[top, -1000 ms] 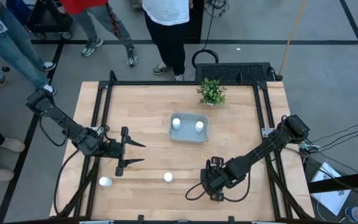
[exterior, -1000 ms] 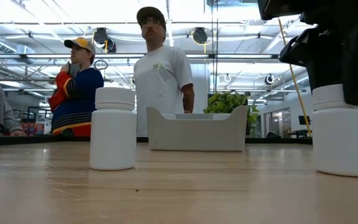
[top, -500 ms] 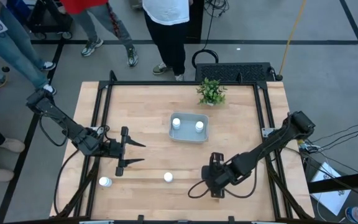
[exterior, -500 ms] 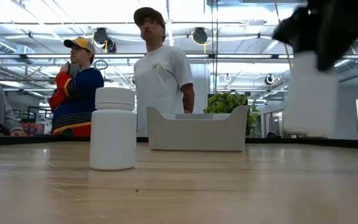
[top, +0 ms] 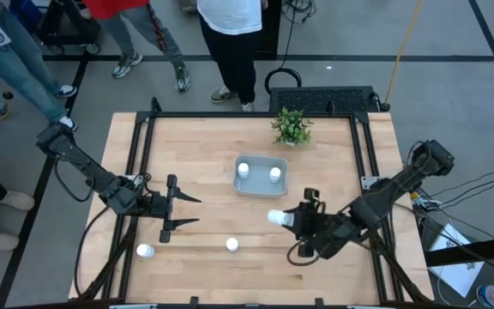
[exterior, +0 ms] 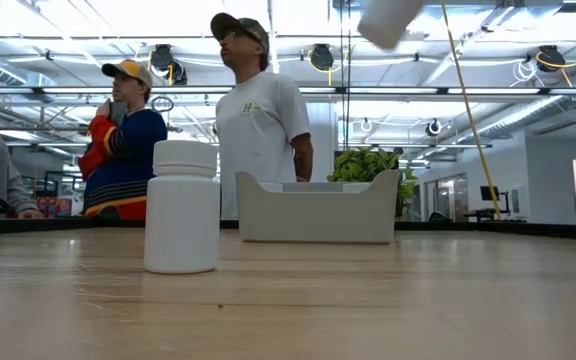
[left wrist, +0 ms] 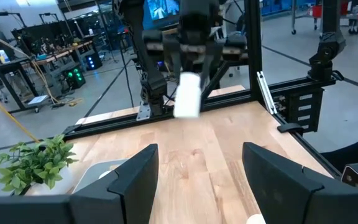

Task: Pick and place pill bottles into a basket
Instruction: Put the white medicine bottle into the bin

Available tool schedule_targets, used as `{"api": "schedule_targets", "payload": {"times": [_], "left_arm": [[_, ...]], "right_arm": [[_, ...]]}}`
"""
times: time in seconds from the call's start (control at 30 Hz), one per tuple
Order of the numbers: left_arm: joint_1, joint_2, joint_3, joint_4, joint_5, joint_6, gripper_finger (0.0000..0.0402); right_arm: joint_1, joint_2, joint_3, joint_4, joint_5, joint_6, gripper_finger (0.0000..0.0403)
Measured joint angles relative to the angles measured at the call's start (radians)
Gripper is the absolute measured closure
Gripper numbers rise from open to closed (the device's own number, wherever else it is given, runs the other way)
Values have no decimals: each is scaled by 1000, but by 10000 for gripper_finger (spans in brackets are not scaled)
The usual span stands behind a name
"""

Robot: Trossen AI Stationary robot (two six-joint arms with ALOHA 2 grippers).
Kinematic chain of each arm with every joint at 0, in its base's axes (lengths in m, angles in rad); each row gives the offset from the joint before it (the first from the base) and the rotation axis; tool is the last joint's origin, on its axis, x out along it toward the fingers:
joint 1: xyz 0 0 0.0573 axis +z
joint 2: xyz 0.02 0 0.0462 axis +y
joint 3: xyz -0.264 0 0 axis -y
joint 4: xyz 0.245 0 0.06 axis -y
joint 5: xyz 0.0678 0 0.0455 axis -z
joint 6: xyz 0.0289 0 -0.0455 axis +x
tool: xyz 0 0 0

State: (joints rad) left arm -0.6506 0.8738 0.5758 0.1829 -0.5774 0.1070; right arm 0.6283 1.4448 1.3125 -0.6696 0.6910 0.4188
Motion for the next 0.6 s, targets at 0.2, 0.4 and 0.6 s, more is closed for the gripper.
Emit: {"api": "schedule_targets", "payload": {"times": [0.2, 0.4, 0.6], "left_arm": [[0, 0, 0, -3, 0, 0, 163], [0, 0, 0, -8, 0, 0, 163], [0, 0, 0, -8, 0, 0, 163]], "right_arm": [[21, -33, 0, 71, 122, -114, 252], [54, -58, 0, 71, 246, -156, 252], [72, -104, 0, 112, 360, -234, 252]]}}
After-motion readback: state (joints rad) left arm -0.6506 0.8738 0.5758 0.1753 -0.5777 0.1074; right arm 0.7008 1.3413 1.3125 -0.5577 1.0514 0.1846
